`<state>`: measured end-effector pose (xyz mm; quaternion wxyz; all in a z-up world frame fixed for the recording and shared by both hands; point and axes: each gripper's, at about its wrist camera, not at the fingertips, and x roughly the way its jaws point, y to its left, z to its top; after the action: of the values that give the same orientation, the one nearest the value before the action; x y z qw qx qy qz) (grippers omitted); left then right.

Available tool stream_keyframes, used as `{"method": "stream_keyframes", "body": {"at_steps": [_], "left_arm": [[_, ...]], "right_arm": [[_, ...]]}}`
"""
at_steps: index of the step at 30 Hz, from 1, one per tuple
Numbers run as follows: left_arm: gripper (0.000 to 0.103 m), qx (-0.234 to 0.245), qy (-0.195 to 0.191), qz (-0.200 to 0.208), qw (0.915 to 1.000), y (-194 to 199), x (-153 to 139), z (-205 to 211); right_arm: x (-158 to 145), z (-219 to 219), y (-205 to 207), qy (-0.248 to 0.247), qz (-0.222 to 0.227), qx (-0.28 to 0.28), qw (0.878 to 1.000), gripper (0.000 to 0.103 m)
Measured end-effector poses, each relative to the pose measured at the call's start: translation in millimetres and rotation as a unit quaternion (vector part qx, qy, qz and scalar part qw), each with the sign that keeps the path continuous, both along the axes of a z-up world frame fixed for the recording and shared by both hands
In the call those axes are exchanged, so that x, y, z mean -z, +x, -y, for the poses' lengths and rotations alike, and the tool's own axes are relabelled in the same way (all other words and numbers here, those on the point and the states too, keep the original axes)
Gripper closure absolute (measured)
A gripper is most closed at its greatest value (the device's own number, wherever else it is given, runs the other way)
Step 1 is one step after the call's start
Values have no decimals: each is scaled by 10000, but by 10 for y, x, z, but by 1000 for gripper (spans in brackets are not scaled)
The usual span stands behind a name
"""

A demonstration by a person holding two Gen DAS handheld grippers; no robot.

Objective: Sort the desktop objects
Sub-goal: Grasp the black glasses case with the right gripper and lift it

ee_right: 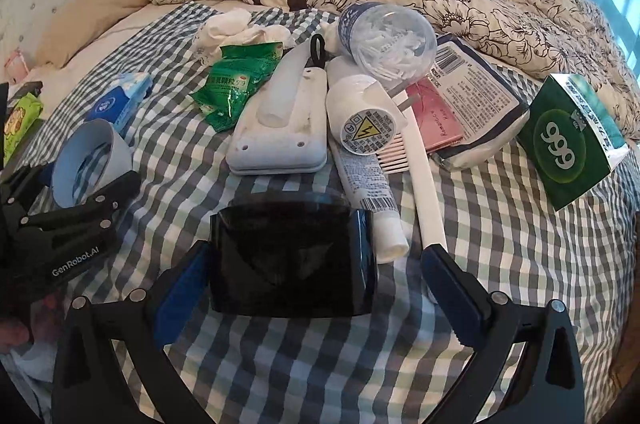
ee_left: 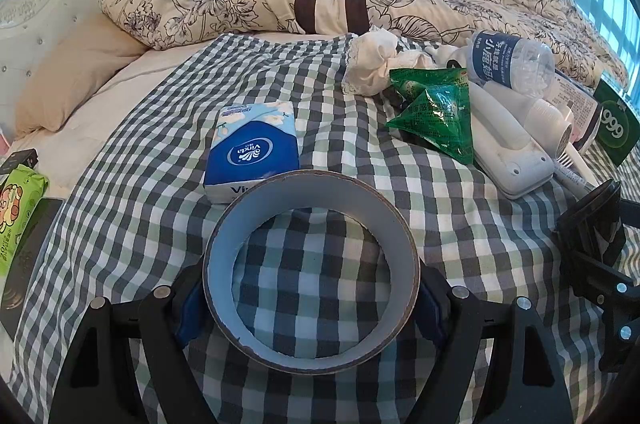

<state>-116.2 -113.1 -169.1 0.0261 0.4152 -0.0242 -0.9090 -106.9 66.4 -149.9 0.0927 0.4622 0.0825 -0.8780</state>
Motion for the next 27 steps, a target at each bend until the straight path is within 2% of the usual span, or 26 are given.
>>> {"method": "stream_keyframes", "body": {"at_steps": [4, 5, 6, 16, 27], "left_arm": [[19, -8, -61, -26, 10000, 3, -13, -10], [19, -13, -78, -35, 10000, 6, -14, -17], [20, -15, -94, -46, 9999, 7, -16, -21], [20, -101, -161, -102, 9998, 25, -25, -18], [20, -147, -292, -203, 9993, 109, -137, -13]], "right_arm": [[-24, -5, 13, -89, -7, -59, 9999, 18], [-36, -10, 22, -83, -36, -73, 9999, 26], [-47, -18, 28, -87, -59, -79, 9999, 30], [-179, -66, 98, -200, -292, -53, 9994, 30], [-221, -107, 170, -226, -259, -63, 9994, 30]]}}
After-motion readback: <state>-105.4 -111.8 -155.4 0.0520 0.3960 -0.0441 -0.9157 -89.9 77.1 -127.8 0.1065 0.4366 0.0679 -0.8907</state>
